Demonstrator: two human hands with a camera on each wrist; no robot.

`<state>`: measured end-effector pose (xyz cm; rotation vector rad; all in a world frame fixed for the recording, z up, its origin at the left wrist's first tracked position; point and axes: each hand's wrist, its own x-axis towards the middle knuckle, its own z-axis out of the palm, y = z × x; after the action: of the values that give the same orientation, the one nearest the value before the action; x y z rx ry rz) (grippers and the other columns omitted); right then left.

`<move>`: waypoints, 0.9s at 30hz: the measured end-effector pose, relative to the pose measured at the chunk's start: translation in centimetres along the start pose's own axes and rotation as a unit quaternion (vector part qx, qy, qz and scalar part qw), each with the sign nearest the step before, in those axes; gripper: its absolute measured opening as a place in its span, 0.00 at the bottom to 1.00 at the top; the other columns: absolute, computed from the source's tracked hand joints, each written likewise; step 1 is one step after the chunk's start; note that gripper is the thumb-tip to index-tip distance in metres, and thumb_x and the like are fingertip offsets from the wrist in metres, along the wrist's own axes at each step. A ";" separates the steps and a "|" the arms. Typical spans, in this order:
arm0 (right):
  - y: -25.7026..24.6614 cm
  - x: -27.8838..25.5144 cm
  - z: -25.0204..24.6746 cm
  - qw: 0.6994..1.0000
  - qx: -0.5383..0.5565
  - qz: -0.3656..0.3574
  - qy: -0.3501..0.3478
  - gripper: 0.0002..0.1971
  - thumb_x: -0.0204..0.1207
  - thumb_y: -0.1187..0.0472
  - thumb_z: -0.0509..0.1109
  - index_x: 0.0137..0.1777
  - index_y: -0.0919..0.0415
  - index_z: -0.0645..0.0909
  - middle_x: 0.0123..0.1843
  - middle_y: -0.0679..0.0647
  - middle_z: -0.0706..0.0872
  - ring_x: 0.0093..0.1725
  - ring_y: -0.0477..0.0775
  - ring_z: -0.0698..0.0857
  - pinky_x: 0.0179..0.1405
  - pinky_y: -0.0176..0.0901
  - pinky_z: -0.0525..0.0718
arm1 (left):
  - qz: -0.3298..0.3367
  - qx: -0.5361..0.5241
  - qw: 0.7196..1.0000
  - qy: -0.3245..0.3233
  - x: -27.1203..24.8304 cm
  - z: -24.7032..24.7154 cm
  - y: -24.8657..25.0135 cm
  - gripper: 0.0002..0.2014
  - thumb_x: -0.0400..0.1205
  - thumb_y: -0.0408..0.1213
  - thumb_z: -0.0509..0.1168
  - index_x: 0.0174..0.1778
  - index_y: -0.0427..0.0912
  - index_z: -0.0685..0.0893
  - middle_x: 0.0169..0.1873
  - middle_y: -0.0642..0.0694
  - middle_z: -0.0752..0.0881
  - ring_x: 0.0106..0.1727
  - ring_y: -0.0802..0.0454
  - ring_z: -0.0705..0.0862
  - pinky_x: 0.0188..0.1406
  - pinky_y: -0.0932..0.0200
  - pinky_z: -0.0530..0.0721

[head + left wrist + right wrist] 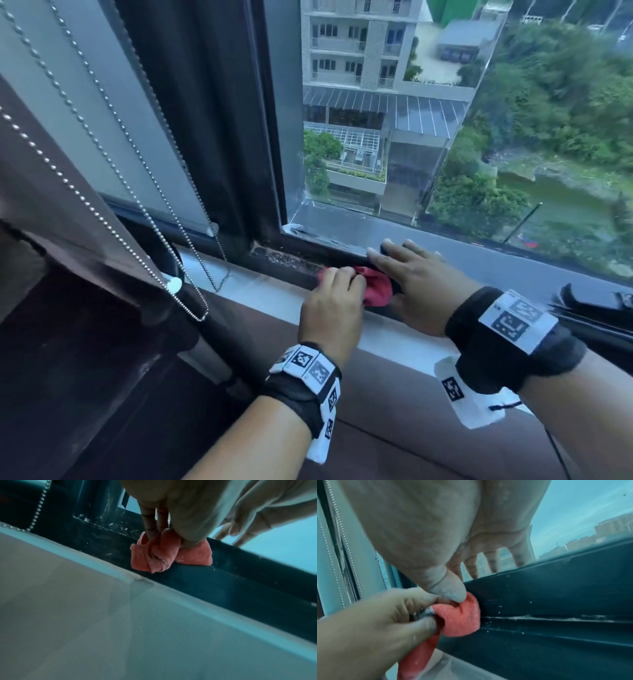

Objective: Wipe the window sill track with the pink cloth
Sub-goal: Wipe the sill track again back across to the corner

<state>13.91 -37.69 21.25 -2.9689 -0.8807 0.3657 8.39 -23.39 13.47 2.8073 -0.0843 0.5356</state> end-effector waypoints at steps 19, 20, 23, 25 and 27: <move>3.2 -2.2 -0.4 0.999 -0.027 -0.008 -0.033 0.41 0.73 0.50 0.57 0.82 0.41 0.39 0.85 0.46 0.44 0.84 0.59 0.43 0.80 0.67 0.49 | -0.442 -0.181 0.860 0.179 3.6 -4.1 -5.5 0.15 0.84 0.37 0.63 0.65 0.35 0.76 0.66 0.34 0.77 0.66 0.35 0.78 0.59 0.46 0.73; 3.6 -2.2 -0.3 0.999 -0.019 -0.009 -0.032 0.40 0.73 0.50 0.57 0.82 0.41 0.39 0.85 0.46 0.44 0.83 0.59 0.43 0.80 0.67 0.49 | -0.456 -0.156 0.863 0.148 4.1 -3.4 -5.3 0.16 0.85 0.38 0.61 0.67 0.35 0.75 0.69 0.35 0.75 0.67 0.35 0.77 0.60 0.43 0.73; 4.1 -2.1 -0.4 0.999 -0.014 -0.017 -0.025 0.40 0.70 0.47 0.52 0.82 0.41 0.39 0.85 0.46 0.44 0.83 0.60 0.44 0.80 0.67 0.50 | -0.464 -0.126 0.867 0.128 4.2 -2.2 -5.9 0.18 0.85 0.40 0.61 0.67 0.34 0.75 0.71 0.34 0.75 0.68 0.33 0.77 0.61 0.41 0.73; 4.5 -2.0 -0.2 0.999 -0.020 -0.020 -0.016 0.41 0.64 0.45 0.43 0.82 0.41 0.39 0.85 0.48 0.45 0.83 0.61 0.44 0.79 0.67 0.51 | -0.438 -0.142 0.869 0.182 4.1 -1.7 -6.2 0.14 0.82 0.38 0.65 0.60 0.33 0.79 0.62 0.32 0.81 0.63 0.33 0.80 0.56 0.45 0.75; 4.8 -1.8 0.0 0.999 -0.032 -0.025 -0.011 0.45 0.58 0.44 0.37 0.82 0.41 0.41 0.85 0.48 0.47 0.82 0.61 0.46 0.77 0.67 0.53 | -0.429 -0.160 0.856 0.238 4.4 -1.8 -6.1 0.10 0.80 0.37 0.67 0.53 0.35 0.81 0.55 0.34 0.84 0.56 0.35 0.83 0.50 0.50 0.75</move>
<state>14.98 -42.73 21.19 -2.9994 -0.9835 0.3777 12.48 -17.03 15.07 2.0041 1.0202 0.8370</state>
